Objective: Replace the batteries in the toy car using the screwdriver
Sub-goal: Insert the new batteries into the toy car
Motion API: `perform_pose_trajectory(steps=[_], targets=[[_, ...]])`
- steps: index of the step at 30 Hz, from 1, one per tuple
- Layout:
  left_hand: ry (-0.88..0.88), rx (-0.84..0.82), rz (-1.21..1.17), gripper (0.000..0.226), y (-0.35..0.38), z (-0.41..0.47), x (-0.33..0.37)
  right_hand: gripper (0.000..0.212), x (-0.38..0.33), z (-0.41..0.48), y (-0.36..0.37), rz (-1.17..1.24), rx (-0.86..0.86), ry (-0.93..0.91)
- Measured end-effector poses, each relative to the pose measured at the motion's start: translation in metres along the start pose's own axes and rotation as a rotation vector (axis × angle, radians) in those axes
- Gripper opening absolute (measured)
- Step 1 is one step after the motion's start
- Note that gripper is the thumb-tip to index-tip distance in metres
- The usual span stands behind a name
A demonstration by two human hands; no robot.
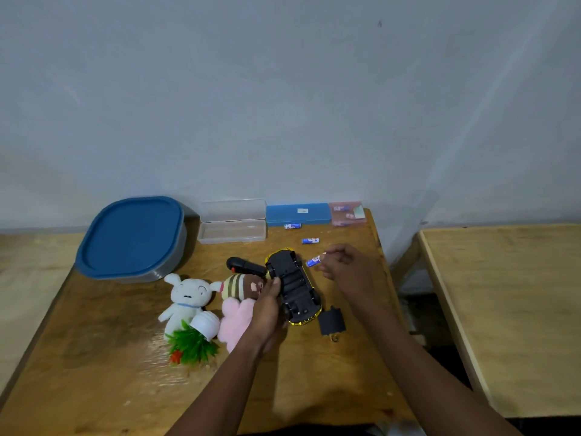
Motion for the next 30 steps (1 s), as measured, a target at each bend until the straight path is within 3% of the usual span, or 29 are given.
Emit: perform_pose_trajectory(steps=[5, 13, 30], targets=[[0.031, -0.081, 0.053, 0.047, 0.006, -0.002, 0.010, 0.008, -0.012, -0.013, 0.010, -0.111, -0.042, -0.046], [0.066, -0.144, -0.065, 0.054, 0.017, -0.001, 0.022, 0.012, -0.010, -0.020, 0.021, -0.200, -0.087, -0.108], [0.097, -0.131, -0.128, 0.055, 0.021, 0.009, 0.020, 0.013, -0.002, -0.022, 0.022, -0.291, -0.083, -0.156]])
Point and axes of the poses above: each hand's wrist, its own z-axis towards the middle knuckle, its own y-axis out of the palm, x = y × z, the point moved 3 cm from there along z, towards the middle knuckle, and after that the axes turned 14 degrees about -x, right-handed, at the moved point
